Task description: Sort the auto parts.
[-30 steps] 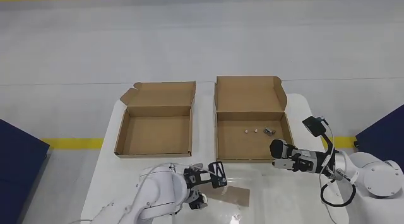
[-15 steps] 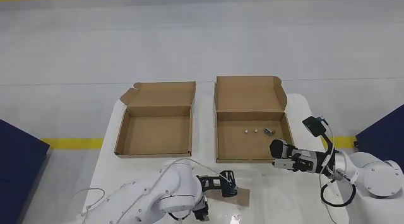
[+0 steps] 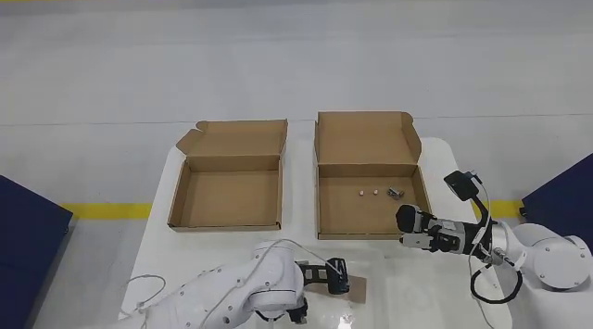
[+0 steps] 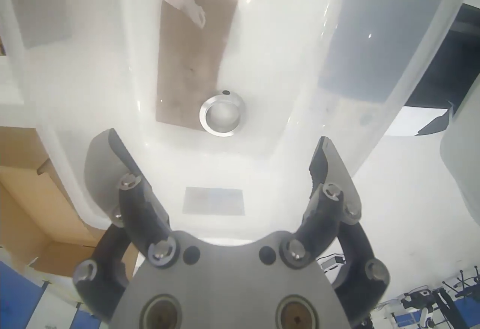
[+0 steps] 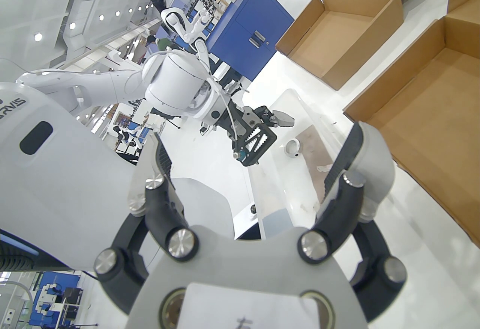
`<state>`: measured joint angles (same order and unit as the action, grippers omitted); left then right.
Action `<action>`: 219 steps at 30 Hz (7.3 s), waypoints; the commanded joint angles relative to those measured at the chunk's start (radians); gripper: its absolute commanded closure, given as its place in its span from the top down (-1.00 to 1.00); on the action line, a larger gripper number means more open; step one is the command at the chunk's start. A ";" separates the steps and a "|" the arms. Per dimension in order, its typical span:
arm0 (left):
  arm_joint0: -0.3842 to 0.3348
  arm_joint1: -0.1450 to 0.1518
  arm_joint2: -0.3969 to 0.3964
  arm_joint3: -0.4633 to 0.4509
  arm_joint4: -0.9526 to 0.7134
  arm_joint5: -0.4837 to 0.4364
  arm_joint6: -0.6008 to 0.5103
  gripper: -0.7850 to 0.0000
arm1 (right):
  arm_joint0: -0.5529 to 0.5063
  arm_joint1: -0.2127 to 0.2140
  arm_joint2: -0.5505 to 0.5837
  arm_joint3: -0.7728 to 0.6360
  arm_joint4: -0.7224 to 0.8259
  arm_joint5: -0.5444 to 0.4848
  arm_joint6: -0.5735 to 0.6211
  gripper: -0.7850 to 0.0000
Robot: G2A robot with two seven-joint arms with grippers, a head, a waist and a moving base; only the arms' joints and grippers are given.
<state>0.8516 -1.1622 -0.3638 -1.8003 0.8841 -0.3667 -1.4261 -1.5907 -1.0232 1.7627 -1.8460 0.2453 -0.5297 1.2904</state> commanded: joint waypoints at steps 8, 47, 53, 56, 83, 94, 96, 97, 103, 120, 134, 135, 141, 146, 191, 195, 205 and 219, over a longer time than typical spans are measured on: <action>0.006 -0.003 0.014 0.017 0.020 -0.015 0.017 1.00 | 0.000 0.000 0.000 0.000 0.000 0.000 0.000 1.00; -0.078 -0.122 0.108 0.275 0.054 -0.018 0.022 1.00 | 0.000 0.000 0.000 0.000 0.000 0.000 0.000 1.00; -0.079 -0.124 0.094 0.279 0.065 -0.020 0.026 1.00 | 0.000 0.000 0.000 0.000 0.000 0.000 0.000 1.00; -0.078 -0.126 0.091 0.277 0.071 -0.022 0.019 0.84 | 0.000 0.000 0.000 0.000 0.000 0.000 0.000 1.00; -0.086 -0.109 0.097 0.270 0.073 -0.015 -0.011 -0.18 | 0.000 0.000 0.000 0.000 0.000 0.000 0.000 1.00; -0.079 -0.126 0.105 0.297 0.075 -0.029 0.002 -0.29 | 0.000 0.000 0.000 0.000 0.000 0.000 0.000 1.00; -0.079 -0.129 0.109 0.302 0.072 -0.032 0.005 -0.30 | 0.000 0.000 0.000 0.000 0.000 0.000 0.000 1.00; -0.080 -0.131 0.111 0.305 0.070 -0.034 0.006 -0.31 | 0.000 0.000 0.000 0.000 0.000 0.000 0.000 1.00; -0.083 -0.139 0.118 0.314 0.056 -0.043 0.016 -0.37 | 0.000 0.000 0.000 0.000 0.000 0.000 0.000 1.00; -0.084 -0.154 0.126 0.349 0.050 -0.060 0.033 -0.56 | 0.000 0.000 0.000 0.000 0.000 0.000 0.000 1.00; -0.070 -0.144 0.088 0.308 0.068 -0.034 0.009 -1.00 | 0.000 0.000 0.000 0.000 0.000 0.000 0.000 1.00; -0.068 -0.140 0.078 0.294 0.062 -0.036 0.011 -1.00 | 0.000 0.000 0.000 0.000 0.000 0.000 0.000 1.00; -0.065 -0.109 0.030 0.204 0.025 -0.039 0.012 -1.00 | 0.000 0.000 0.000 0.000 0.000 0.000 0.000 1.00; -0.067 -0.067 -0.005 0.097 -0.016 -0.044 0.016 -1.00 | 0.000 0.000 0.000 0.000 0.000 0.000 0.000 1.00; 0.221 0.129 -0.515 0.110 -0.306 -0.646 0.934 -1.00 | 0.000 0.000 0.000 0.000 0.000 0.000 0.000 1.00; 0.235 0.140 -0.502 0.109 -0.280 -0.646 1.161 -1.00 | 0.000 0.000 0.000 0.000 0.000 0.000 0.000 1.00; 0.139 0.188 -0.328 0.186 0.016 -0.646 1.766 -1.00 | 0.000 0.000 0.000 0.000 0.000 0.000 0.000 1.00; 0.184 0.180 -0.366 0.180 -0.035 -0.646 1.929 -1.00 | 0.000 0.000 0.000 0.000 0.000 0.000 0.000 1.00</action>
<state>1.0267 -0.9797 -0.7238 -1.6198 0.8627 -0.9937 0.3958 -1.5907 -1.0232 1.7627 -1.8460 0.2453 -0.5297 1.2904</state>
